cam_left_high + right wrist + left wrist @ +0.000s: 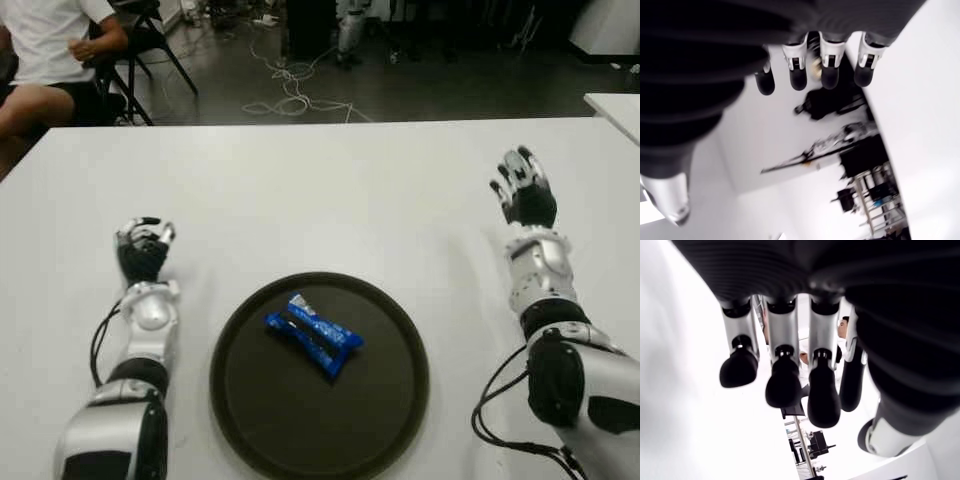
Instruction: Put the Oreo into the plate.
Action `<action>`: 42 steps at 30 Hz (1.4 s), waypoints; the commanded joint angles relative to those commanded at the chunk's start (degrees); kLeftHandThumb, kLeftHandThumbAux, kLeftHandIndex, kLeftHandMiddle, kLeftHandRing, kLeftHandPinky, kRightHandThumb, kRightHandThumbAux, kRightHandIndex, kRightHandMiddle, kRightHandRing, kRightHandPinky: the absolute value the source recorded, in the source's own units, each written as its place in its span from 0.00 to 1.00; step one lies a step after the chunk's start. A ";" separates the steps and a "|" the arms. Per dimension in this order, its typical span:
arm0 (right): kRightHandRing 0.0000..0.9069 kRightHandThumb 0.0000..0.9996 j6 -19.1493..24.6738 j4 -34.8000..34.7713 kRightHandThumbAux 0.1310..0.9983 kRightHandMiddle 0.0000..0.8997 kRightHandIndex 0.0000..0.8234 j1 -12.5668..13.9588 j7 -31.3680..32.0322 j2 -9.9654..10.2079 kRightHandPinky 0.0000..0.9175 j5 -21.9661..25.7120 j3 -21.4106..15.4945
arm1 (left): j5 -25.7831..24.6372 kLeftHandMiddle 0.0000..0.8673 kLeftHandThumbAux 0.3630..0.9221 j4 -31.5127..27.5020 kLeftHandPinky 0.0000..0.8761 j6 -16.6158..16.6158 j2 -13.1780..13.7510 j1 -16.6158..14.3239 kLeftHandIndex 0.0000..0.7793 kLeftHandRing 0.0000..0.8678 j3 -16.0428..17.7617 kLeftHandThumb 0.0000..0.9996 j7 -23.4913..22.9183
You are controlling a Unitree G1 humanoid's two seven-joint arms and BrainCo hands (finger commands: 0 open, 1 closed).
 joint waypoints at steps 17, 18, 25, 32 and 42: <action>0.00 0.00 -4.59 2.01 0.51 0.00 0.00 1.19 -6.88 -1.37 0.00 -12.95 7.99 | -2.96 0.86 0.64 -0.33 0.88 3.09 0.48 -1.51 0.56 0.88 3.01 0.70 -1.22; 0.00 0.00 -4.99 2.14 0.51 0.00 0.00 1.39 -7.30 -1.41 0.00 -13.68 8.42 | -3.00 0.86 0.64 -0.28 0.88 3.58 0.57 -1.58 0.56 0.88 3.04 0.70 -1.33; 0.00 0.00 -6.45 2.68 0.52 0.00 0.00 1.91 -8.82 -1.83 0.00 -17.07 10.49 | -2.34 0.87 0.63 -0.17 0.88 4.83 0.92 -1.45 0.56 0.88 2.64 0.70 -1.28; 0.00 0.00 -7.78 2.76 0.53 0.00 0.01 1.98 -10.17 -2.16 0.00 -18.49 11.30 | -1.76 0.87 0.63 -0.22 0.88 4.53 0.81 -1.09 0.56 0.88 2.12 0.70 -1.12; 0.00 0.00 -8.04 3.14 0.55 0.00 0.01 2.18 -9.66 -2.48 0.00 -18.31 10.86 | -2.07 0.86 0.64 -0.14 0.87 3.84 0.57 -0.89 0.56 0.88 2.30 0.70 -1.66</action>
